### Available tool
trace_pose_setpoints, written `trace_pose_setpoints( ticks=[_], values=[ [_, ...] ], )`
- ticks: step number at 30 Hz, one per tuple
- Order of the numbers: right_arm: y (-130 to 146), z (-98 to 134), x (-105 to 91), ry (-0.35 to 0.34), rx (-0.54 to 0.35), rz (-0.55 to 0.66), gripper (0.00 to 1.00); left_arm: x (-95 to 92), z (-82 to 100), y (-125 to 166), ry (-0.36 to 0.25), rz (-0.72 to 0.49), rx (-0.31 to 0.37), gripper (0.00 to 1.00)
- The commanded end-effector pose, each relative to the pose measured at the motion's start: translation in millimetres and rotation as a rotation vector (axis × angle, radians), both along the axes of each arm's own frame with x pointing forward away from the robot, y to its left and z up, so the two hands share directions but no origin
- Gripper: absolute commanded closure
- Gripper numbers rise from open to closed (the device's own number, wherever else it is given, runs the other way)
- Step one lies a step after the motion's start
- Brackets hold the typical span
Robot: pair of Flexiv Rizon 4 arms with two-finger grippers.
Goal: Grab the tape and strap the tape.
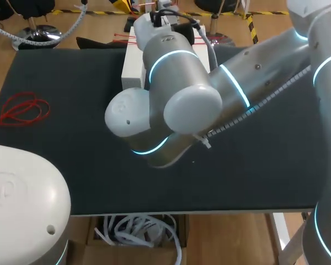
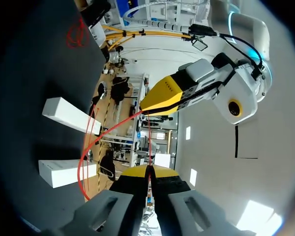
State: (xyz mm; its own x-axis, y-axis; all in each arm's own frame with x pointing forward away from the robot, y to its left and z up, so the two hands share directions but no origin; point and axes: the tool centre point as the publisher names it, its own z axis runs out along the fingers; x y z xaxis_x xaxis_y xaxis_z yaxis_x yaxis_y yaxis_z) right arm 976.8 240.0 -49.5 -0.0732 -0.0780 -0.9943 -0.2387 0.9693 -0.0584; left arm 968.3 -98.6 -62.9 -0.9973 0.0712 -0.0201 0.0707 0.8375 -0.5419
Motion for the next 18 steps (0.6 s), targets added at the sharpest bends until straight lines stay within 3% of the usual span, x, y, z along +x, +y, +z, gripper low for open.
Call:
trace_pose_setpoints(
  ticks=[1,18],
  values=[
    [4,1,-1.1,0.004,-0.005,-0.002,1.00,-0.2,0.7,0,0.001,0.000,0.003,1.00],
    [15,-3,-0.5,0.004,-0.017,0.014,1.00,-0.2,0.7,0,0.001,0.000,0.003,1.00]
  ],
)
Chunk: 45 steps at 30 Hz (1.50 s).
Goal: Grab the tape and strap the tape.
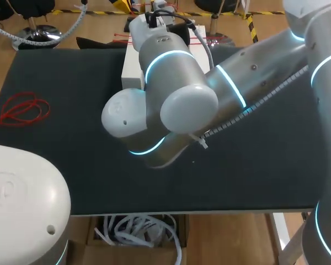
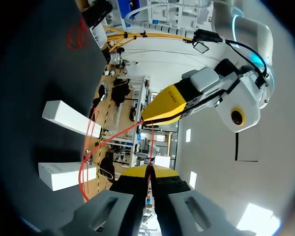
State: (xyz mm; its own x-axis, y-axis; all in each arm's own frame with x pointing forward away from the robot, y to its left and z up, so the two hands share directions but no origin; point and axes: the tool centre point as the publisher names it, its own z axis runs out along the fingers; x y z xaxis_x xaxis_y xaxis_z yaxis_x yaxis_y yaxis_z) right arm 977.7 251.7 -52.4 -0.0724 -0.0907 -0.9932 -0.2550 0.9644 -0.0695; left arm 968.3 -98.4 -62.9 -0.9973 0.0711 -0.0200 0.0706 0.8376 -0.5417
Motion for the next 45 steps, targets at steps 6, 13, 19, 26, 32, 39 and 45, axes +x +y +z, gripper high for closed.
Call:
trace_pose_setpoints(
  ticks=[6,13,19,26,32,39,45],
  values=[
    [10,-1,-4.3,0.007,-0.009,0.007,1.00,-0.2,0.8,0,0.001,0.000,0.003,1.00],
    [22,1,-5.5,-0.001,-0.007,0.018,1.00,-0.2,0.8,0,0.001,0.000,0.003,1.00],
    [30,1,-6.8,-0.004,-0.009,0.027,1.00,-0.2,0.8,0,0.001,0.000,0.003,1.00],
    [37,2,-9.1,-0.007,-0.012,0.036,1.00,-0.2,0.8,0,0.001,0.000,0.003,1.00],
    [41,2,-8.5,-0.009,-0.016,0.037,1.00,-0.2,0.8,0,0.001,0.000,0.003,1.00],
    [44,3,-8.6,-0.012,-0.017,0.035,1.00,-0.2,0.8,0,0.001,0.000,0.003,1.00],
    [44,3,-9.3,-0.012,-0.018,0.033,1.00,-0.2,0.8,0,0.001,0.000,0.003,1.00]
  ],
)
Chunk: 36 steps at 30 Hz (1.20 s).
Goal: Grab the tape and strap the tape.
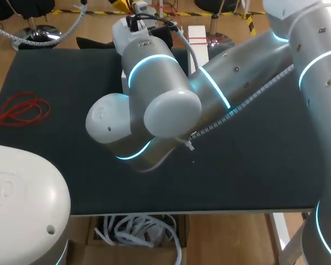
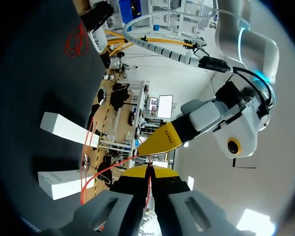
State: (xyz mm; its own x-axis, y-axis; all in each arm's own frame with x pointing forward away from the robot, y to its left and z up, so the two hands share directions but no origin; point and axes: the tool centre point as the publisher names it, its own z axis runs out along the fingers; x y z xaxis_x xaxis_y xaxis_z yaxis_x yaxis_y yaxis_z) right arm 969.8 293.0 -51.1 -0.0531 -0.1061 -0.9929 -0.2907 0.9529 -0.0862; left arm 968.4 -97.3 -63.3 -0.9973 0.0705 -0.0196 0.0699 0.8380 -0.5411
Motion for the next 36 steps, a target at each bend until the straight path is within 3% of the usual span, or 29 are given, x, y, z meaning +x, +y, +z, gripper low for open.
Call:
trace_pose_setpoints(
  ticks=[1,6,8,11,21,30,33,36],
  values=[
    [2,2,-1.5,0.003,-0.005,-0.007,1.00,-0.3,1.2,-1,0.000,0.000,0.002,1.00],
    [-2,4,-2.4,0.001,0.002,-0.022,1.00,-0.3,1.2,-1,0.000,0.000,0.002,1.00],
    [-4,6,-3.4,0.004,0.006,-0.029,0.67,-0.3,1.2,-1,0.000,0.000,0.002,1.00],
    [-7,12,-8.6,0.006,0.016,-0.033,0.60,-0.3,1.2,-1,0.000,0.000,0.002,1.00],
    [-25,34,-37.0,0.017,0.062,-0.054,0.63,-0.3,1.2,-1,0.000,0.000,0.002,1.00],
    [-75,65,-26.7,-0.032,0.062,-0.133,0.54,-0.3,1.2,-1,0.000,0.000,0.002,1.00],
    [-94,74,-16.8,-0.050,0.054,-0.147,0.41,-0.3,1.2,-1,0.000,0.000,0.002,1.00],
    [-112,82,-5.8,-0.051,0.054,-0.161,0.10,-0.3,1.2,-1,0.000,0.000,0.002,1.00]
  ],
)
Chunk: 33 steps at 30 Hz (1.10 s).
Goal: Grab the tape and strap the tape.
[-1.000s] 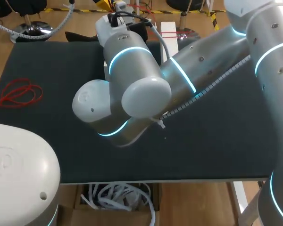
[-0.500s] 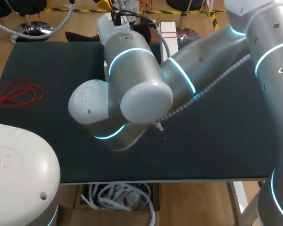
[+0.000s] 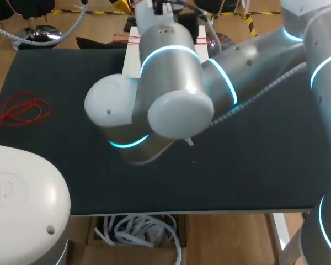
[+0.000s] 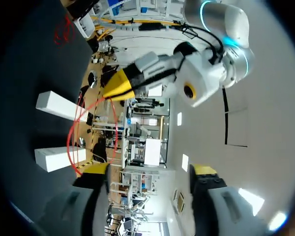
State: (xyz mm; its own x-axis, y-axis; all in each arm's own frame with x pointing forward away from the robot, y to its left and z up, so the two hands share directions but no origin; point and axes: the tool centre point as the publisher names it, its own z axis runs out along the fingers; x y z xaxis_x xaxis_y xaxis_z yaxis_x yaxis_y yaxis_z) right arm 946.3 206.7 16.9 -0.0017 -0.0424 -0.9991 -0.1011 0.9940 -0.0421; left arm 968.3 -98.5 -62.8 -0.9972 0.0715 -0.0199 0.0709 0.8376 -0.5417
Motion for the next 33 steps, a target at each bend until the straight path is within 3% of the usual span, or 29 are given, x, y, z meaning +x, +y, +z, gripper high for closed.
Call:
trace_pose_setpoints(
  ticks=[1,9,13,23,25,30,33],
  values=[
    [-32,17,21.4,0.012,-0.004,0.012,0.00,-0.2,0.7,0,0.001,0.001,0.003,1.00],
    [-78,37,43.6,-0.002,0.008,-0.077,0.00,-0.2,0.7,0,0.001,0.001,0.003,1.00],
    [-100,35,59.8,0.012,0.027,-0.129,0.00,-0.2,0.7,0,0.001,0.001,0.003,1.00],
    [-101,34,65.5,0.042,0.058,-0.096,0.00,-0.2,0.7,0,0.001,0.001,0.003,1.00],
    [-101,34,65.5,0.042,0.058,-0.096,0.00,-3.3,-13.1,13,0.032,0.049,0.012,1.00],
    [-101,34,65.5,0.042,0.058,-0.096,0.00,-17.1,-69.4,68,0.140,0.245,-0.009,1.00],
    [-101,34,65.5,0.042,0.058,-0.096,0.00,-24.9,-99.1,101,0.230,0.317,0.045,1.00]
  ],
)
